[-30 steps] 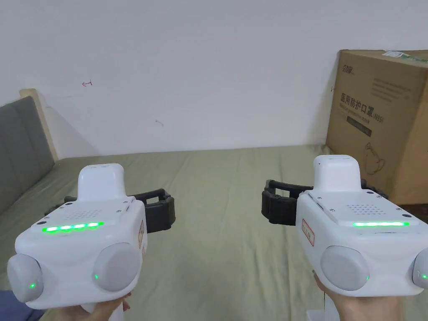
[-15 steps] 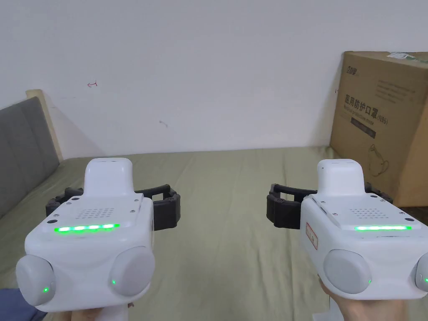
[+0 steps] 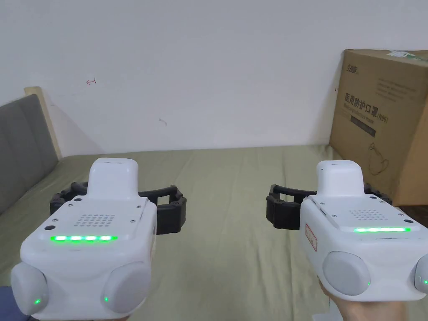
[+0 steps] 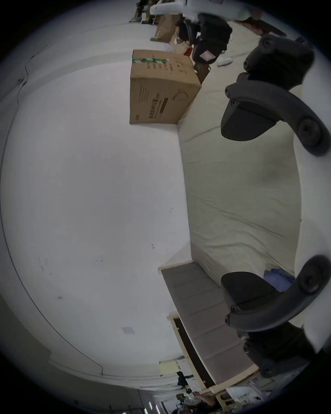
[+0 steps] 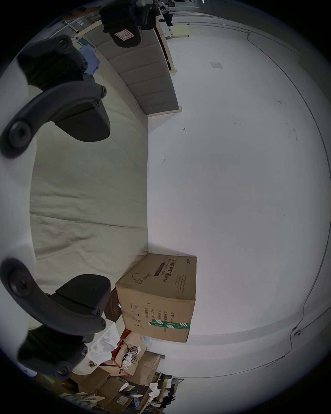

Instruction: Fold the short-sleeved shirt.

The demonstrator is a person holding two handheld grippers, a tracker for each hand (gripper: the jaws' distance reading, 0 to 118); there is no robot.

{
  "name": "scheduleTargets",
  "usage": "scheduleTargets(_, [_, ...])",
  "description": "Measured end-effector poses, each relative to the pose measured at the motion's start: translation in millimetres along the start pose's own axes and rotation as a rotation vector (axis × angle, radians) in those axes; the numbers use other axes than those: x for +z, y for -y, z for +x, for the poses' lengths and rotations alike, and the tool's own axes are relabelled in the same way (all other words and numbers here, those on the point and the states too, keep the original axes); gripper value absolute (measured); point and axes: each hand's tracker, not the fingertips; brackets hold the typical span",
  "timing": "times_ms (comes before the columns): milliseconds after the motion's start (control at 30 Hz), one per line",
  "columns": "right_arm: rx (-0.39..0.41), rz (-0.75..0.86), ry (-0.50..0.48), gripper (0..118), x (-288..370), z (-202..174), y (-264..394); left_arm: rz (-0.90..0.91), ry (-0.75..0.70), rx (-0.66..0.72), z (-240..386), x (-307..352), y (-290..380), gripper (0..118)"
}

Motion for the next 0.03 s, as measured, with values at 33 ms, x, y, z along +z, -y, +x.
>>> scheduleTargets(33, [-0.002, 0.000, 0.001, 117, 0.2, 0.3, 0.3, 0.002, -0.004, 0.011, -0.6, 0.0, 0.9, 117])
